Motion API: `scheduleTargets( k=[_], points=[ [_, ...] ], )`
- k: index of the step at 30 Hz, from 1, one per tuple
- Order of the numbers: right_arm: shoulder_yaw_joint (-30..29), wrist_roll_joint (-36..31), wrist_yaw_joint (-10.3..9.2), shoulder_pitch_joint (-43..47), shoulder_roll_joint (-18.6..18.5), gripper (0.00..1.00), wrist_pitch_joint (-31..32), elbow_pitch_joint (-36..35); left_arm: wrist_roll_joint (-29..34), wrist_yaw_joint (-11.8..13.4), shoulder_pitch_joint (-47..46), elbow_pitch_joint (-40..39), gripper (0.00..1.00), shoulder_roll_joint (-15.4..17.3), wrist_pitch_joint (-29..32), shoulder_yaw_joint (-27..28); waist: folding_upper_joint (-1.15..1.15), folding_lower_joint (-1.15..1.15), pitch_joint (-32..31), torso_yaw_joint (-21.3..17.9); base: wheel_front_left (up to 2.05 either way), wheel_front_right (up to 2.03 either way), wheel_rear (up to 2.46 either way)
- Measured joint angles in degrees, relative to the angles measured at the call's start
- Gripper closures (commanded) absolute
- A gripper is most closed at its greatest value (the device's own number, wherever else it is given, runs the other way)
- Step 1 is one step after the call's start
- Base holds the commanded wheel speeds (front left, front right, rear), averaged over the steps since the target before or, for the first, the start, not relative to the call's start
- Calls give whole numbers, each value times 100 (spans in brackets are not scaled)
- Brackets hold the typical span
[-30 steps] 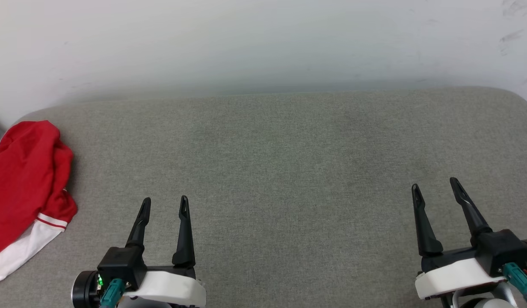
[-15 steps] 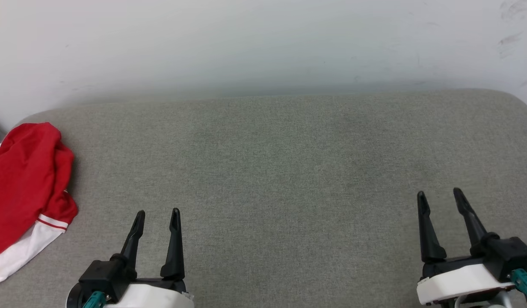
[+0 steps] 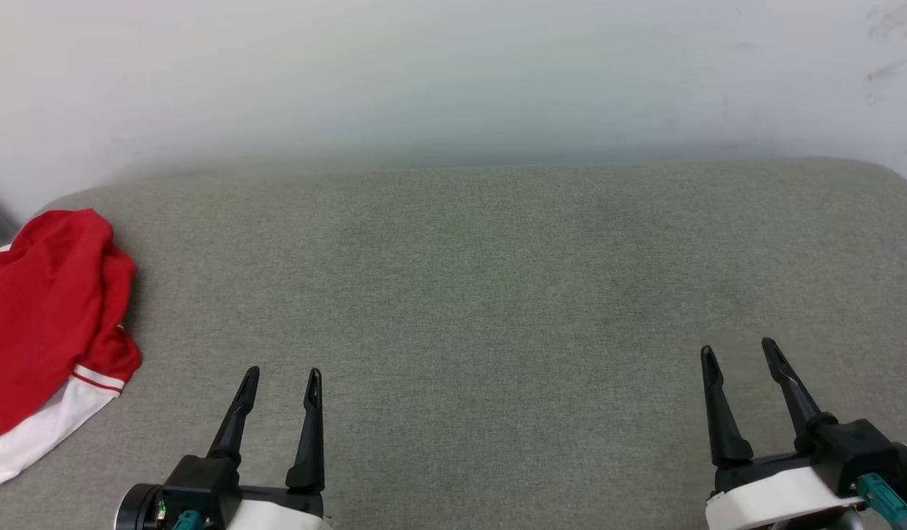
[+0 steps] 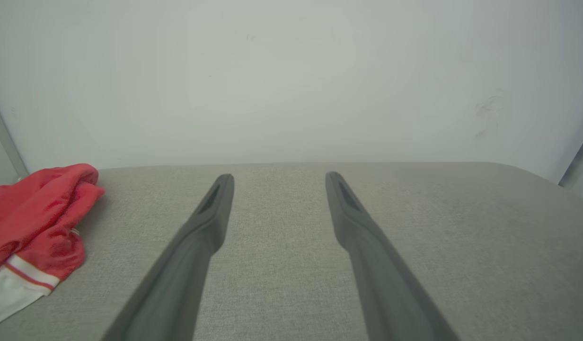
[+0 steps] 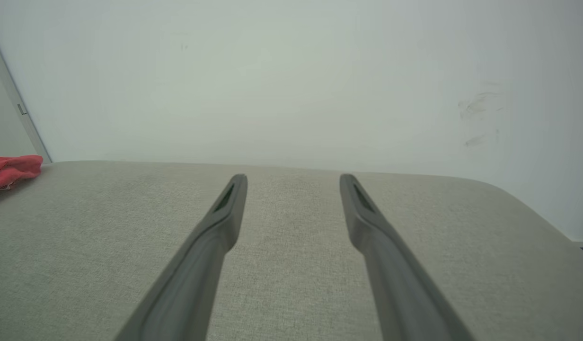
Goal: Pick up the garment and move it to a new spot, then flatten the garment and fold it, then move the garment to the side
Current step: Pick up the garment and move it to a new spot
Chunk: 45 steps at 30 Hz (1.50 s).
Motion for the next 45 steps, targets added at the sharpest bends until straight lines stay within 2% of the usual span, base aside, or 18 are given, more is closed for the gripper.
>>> scheduleTargets(
  k=[11,26,33,38,45],
  points=[
    [219,-78,0,64,-1,0,-40,-82,45,64,-2,18,0,-1,-25,85,0,0,29,544,0,0,0],
    [503,56,0,133,-1,0,-40,-85,-26,56,114,-4,0,-3,-26,441,0,0,-41,1965,0,0,0],
    [727,115,1,132,1,0,-40,-87,134,7,202,-22,0,-2,-26,479,0,0,-83,2527,0,0,0],
    [745,116,0,133,1,0,-40,-89,-23,-79,239,81,0,-4,-26,474,0,0,-121,2720,0,0,0],
    [777,118,0,136,0,0,-40,-86,-126,-181,236,112,0,-2,-26,567,0,0,-133,2719,0,0,0]
  ],
)
